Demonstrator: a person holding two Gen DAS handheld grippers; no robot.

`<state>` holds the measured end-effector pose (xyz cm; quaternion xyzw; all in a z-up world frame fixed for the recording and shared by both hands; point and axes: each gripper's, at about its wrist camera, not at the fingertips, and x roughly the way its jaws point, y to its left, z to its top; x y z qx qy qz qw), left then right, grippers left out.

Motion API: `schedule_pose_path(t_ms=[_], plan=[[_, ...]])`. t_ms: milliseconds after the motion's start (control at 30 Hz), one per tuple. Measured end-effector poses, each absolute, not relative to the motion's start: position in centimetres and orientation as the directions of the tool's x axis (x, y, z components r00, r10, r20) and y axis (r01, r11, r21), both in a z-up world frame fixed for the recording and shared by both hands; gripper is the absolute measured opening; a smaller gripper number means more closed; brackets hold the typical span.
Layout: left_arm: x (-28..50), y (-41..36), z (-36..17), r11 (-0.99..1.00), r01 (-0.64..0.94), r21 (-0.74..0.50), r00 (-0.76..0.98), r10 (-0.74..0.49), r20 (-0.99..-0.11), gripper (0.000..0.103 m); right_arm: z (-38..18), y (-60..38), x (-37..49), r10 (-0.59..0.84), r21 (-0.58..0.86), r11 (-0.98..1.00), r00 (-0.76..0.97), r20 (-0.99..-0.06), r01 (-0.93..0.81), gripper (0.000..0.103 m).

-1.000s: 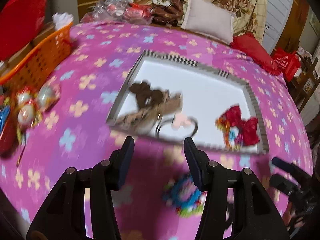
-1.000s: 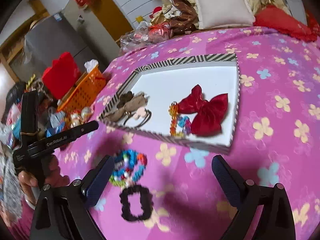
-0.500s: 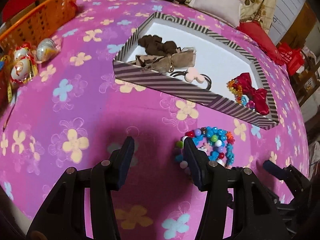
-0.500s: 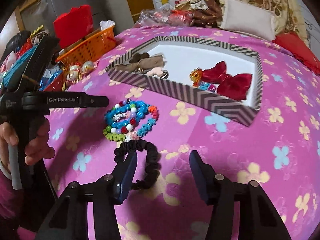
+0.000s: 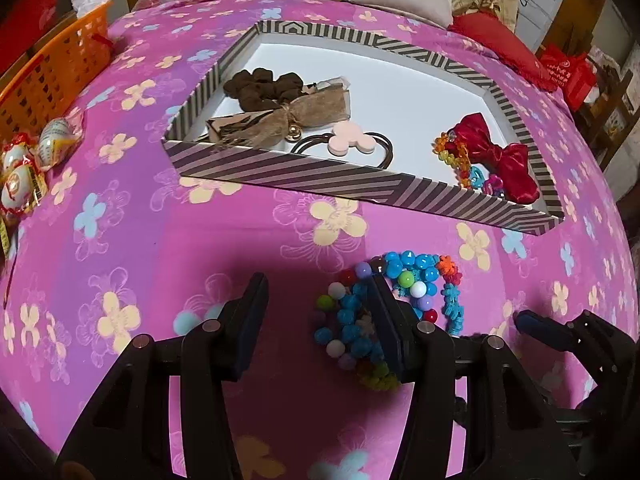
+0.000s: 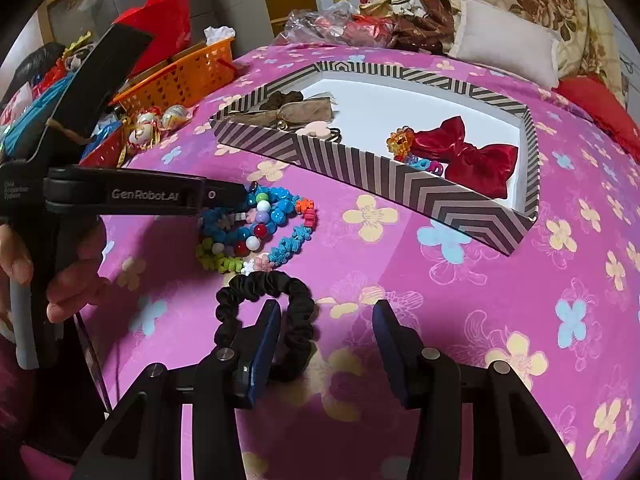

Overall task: Organize jewelry
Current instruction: 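Grasp the black scrunchie with the right tool while the left tool grasps a multicolor bead bracelet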

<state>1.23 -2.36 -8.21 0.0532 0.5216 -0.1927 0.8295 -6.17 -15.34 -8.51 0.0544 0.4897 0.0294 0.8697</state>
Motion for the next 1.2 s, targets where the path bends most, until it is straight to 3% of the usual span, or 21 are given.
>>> schedule_pose_path(t_ms=[333,467,533,600,733,1200], plan=[[1.4,-3.5,-8.6,0.901,0.424,-0.091,0.375,-0.266,-0.888,0.050,-8.6,-15.1,-6.2,0.098,0.108,0.994,0.517,-0.850,-0.011,0.046],[1.4,-3.6,-8.6,0.897,0.433,-0.089,0.378,-0.270,-0.886,0.043,-8.6,-14.8,-6.3,0.082,0.083,0.996,0.520,-0.850,-0.021,0.046],[1.5,-3.5,-8.5,0.899,0.425,-0.103,0.372,-0.277,-0.886,0.027,-8.7,-14.6,-6.3,0.062,0.058,0.998,0.521,-0.851,-0.024,0.039],[1.6,-3.3,-8.5,0.898,0.420,-0.131,0.356,-0.295,-0.887,0.015,-8.6,-14.7,-6.4,0.054,0.051,0.999,0.521,-0.852,-0.020,0.024],[1.5,-2.7,-8.0,0.902,0.404,-0.154,0.360,-0.311,-0.879,0.008,-8.5,-15.0,-6.5,0.061,0.064,0.998,0.518,-0.853,-0.013,0.010],[0.6,0.2,-4.9,0.883,0.386,-0.269,0.389,-0.420,-0.820,0.008,-5.9,-15.8,-7.3,0.077,0.095,0.995,0.579,-0.812,0.001,0.009]])
